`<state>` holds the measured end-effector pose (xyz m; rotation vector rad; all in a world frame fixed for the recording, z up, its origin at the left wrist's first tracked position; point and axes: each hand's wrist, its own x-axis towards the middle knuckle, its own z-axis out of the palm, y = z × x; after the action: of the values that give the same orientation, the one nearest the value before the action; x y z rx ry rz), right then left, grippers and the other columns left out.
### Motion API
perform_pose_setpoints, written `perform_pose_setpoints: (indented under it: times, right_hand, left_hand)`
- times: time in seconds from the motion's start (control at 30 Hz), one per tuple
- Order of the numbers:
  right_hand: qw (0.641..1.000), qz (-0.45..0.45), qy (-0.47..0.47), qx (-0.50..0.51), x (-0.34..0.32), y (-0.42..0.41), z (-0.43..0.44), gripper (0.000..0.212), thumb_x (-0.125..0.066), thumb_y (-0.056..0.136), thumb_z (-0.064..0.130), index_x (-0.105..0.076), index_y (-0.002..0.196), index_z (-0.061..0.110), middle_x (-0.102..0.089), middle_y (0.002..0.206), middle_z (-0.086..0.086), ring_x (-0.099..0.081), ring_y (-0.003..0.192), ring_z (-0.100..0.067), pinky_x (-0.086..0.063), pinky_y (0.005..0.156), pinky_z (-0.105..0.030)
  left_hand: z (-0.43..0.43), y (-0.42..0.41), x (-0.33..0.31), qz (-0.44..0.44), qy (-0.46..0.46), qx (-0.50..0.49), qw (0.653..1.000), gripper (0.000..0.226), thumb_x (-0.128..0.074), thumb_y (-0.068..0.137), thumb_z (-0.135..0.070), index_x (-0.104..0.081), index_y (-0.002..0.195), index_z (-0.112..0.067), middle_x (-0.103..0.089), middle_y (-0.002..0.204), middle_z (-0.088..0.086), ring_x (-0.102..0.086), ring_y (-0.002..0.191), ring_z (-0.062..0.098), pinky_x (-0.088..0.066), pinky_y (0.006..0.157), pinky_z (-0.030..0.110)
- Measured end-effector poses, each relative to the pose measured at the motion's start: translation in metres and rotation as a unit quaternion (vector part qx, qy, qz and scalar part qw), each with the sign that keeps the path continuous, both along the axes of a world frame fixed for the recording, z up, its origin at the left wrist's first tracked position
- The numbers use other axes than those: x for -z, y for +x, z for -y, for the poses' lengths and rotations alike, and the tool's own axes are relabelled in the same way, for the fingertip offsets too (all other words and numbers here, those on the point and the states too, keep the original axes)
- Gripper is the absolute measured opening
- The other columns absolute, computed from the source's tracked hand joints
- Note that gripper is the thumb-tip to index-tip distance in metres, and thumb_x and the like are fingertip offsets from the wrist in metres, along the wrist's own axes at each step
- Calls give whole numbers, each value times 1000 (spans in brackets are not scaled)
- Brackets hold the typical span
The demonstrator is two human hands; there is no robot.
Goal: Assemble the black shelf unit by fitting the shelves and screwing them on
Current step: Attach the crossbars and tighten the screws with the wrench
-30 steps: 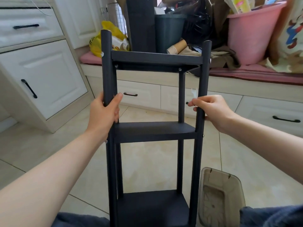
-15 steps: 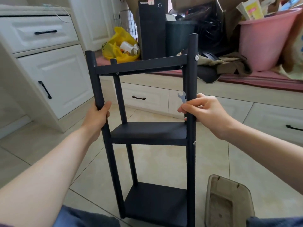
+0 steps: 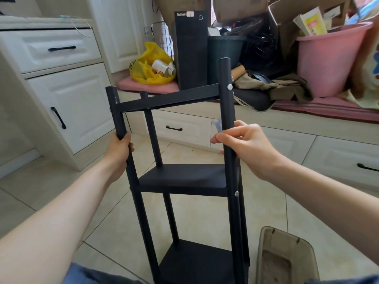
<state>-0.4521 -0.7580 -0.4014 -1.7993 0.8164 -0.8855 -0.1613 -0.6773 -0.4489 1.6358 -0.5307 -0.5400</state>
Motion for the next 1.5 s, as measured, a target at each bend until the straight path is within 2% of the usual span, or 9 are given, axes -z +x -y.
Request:
perform_pose_setpoints:
  times: [0.1, 0.27, 0.37, 0.57, 0.7, 0.83, 1.13, 1.33, 1.5]
  right_hand:
    - [1000, -6, -9, -3, 0, 3, -2, 17, -69, 91, 24, -81, 80, 24, -54, 99, -2, -59, 104, -19, -53, 94, -47]
    - [1000, -6, -15, -25, -2, 8, -4, 15, -70, 91, 23, -81, 83, 22, -49, 92, 0, -56, 100, -18, -53, 92, -37]
    - [998, -27, -25, -45, -6, 8, -5, 13, -70, 91, 25, -81, 84, 24, -51, 93, 9, -53, 102, -12, -43, 91, -29]
    - [995, -40, -46, -79, -9, 7, -4, 12, -69, 91, 24, -81, 86, 24, -50, 65, 38, -50, 73, 16, -37, 76, -15]
    - [993, -19, -57, -99, -12, 8, -7, 14, -68, 92, 22, -81, 88, 20, -63, 83, 22, -60, 88, 7, -47, 76, -11]
    - [994, -6, -41, -103, -19, 8, -9, 16, -65, 94, 21, -81, 92, 18, -76, 102, 7, -67, 103, -1, -53, 86, -14]
    - [994, 17, -36, -103, -23, 1, -12, 15, -66, 91, 20, -81, 86, 21, -76, 94, 14, -63, 98, 12, -45, 79, -4]
    - [998, 4, -31, -53, -14, -11, -12, 18, -65, 92, 23, -81, 85, 22, -73, 97, 18, -62, 102, 6, -50, 96, -28]
    - [998, -18, -19, -49, 5, -13, -21, 21, -64, 94, 25, -80, 81, 28, -67, 80, 26, -62, 80, 8, -53, 70, -17]
  left_hand:
    - [2, -6, -11, 42, 21, -23, 999, 39, -46, 107, -21, -41, 145, -11, -57, 124, 11, -53, 117, 30, -40, 102, 40]
    - [-2, -45, -21, 34, 117, -10, 993, 81, -66, 93, -16, -19, 159, -20, -26, 162, 12, -32, 145, 36, -30, 116, 53]
    - [-8, -87, -24, 50, 148, 132, 979, 87, -74, 87, -21, -25, 158, -26, -31, 161, 5, -34, 144, 31, -33, 108, 43]
    - [-15, -132, -11, 110, 226, 458, 853, 58, -80, 81, -50, -52, 132, -46, -51, 131, -28, -47, 115, -2, -34, 91, 20]
    - [-9, -148, -7, 75, 93, 389, 914, 29, -79, 85, -38, -59, 106, -44, -73, 104, -23, -67, 98, -6, -43, 76, 12]
    - [-10, -161, -7, 1, 0, 317, 948, 17, -72, 93, -30, -65, 107, -25, -77, 88, -8, -75, 85, 9, -56, 89, 34]
    - [-4, -157, -9, -22, -29, 279, 960, 16, -60, 101, -31, -59, 87, -22, -54, 65, -4, -54, 64, 15, -48, 73, 36]
    - [5, -137, -9, -14, -47, 264, 963, 15, -60, 101, -31, -58, 92, -19, -54, 63, -10, -53, 56, 8, -47, 61, 28]
    - [11, -122, -10, -3, -67, 254, 965, 12, -59, 101, -29, -57, 97, -18, -54, 63, -10, -51, 52, 7, -47, 54, 24]
